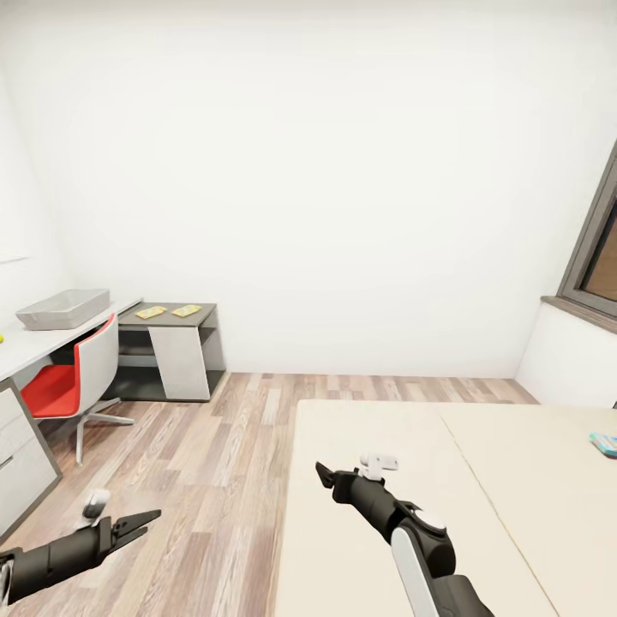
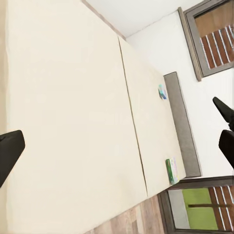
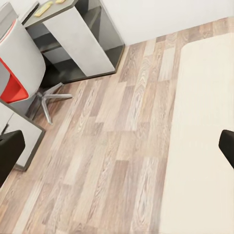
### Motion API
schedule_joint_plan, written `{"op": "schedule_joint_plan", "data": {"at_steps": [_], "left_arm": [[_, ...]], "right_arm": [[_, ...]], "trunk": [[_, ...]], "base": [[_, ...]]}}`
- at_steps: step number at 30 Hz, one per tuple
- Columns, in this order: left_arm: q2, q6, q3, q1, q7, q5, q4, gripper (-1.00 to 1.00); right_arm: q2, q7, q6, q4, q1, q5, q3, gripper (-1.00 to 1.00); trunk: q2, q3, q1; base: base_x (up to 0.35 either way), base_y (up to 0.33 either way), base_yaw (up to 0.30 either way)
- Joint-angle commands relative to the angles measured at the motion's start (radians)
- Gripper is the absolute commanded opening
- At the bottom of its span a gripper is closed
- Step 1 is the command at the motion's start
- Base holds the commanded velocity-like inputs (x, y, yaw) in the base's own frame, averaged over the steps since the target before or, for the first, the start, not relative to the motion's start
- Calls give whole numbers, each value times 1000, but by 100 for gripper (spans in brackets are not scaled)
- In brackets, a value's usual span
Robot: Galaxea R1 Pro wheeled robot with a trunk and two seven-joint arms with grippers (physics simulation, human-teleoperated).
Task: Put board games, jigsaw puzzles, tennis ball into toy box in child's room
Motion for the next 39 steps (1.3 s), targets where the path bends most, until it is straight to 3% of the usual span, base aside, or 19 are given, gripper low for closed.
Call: {"op": "schedule_joint_plan", "data": {"at_steps": [1,11,39], "left_arm": [[-6,5,-2,-2,-1,1,-1,100],[-48,-3,-2,-2,1,0,-1,100],[-52,-3,-2,-2,2,0,-1,100]], "right_arm": [[0,3,-1,5,-6,1,3,100],[0,3,-22,14,-9,-5,3,100],[0,2,-29,16,-10,-13,3,100]], "trunk": [[-1,0,0],[-1,0,0],[-1,2,0]], "base": [[0,0,0],[0,0,0],[0,0,-25]]}}
